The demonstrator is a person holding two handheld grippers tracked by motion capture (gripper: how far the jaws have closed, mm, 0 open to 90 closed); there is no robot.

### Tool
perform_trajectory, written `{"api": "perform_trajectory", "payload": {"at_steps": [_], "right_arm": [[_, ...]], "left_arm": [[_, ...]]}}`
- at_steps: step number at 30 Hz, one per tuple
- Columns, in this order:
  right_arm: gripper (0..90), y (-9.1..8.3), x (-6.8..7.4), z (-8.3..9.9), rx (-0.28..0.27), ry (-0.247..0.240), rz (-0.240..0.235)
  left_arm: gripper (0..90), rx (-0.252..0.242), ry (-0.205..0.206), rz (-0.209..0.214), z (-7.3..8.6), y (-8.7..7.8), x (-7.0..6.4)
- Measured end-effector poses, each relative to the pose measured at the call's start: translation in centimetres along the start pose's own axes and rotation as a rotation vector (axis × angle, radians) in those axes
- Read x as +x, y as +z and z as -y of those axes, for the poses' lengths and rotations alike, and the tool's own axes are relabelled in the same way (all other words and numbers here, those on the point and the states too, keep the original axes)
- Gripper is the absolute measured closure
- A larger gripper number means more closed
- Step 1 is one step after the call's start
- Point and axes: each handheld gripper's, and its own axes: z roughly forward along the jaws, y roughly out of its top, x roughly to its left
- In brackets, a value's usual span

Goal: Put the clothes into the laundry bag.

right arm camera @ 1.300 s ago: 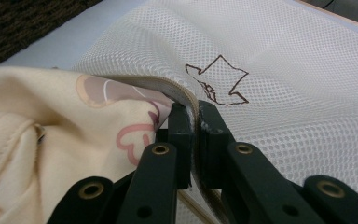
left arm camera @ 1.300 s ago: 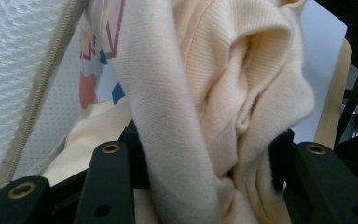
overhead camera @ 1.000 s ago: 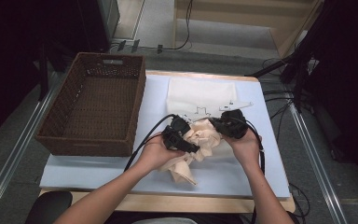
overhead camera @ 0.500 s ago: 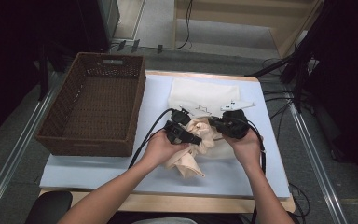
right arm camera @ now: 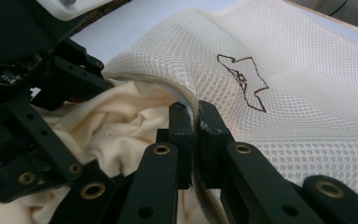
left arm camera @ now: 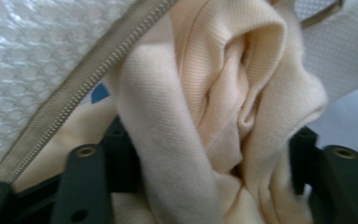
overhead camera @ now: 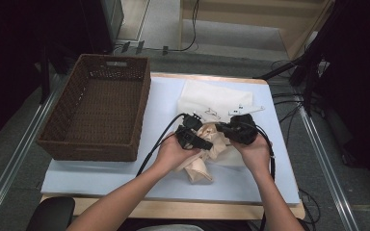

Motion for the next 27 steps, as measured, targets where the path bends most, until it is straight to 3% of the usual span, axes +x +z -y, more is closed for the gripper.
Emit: {"api": "perform_trajectory", "payload": {"at_steps": [6,9,13,18,22,27], "right_arm": [[87.3,0.0,-0.1,0.1,0.006,0.0,-0.001],[87.3,0.1,-0.1,0.1,0.005,0.001,0.0],[87.3,0.1,-0.1,0.1,0.006,0.001,0.001],[87.3,0.1,-0.1,0.1,0.01,0.001,0.0],[87.3,0.1,-0.1,0.2,0.01,0.002,0.001],[87.3,0.1,0.0,0.2,0.009,0.0,0.001]], "left_arm": [[20.8,0.008,0.067,0.016,0.2,-0.9,-0.7],[19.7,-0.025,0.067,0.031,0.3,-2.0,-1.0],[19.9,-0.029,0.084,0.043,0.6,-3.3,-1.0],[20.5,-0.081,0.084,0.065,1.2,-5.5,-1.1],[20.4,-0.103,0.085,0.055,1.9,-7.1,-1.0],[19.5,-0.088,0.082,0.029,3.5,-7.5,-0.5]]}}
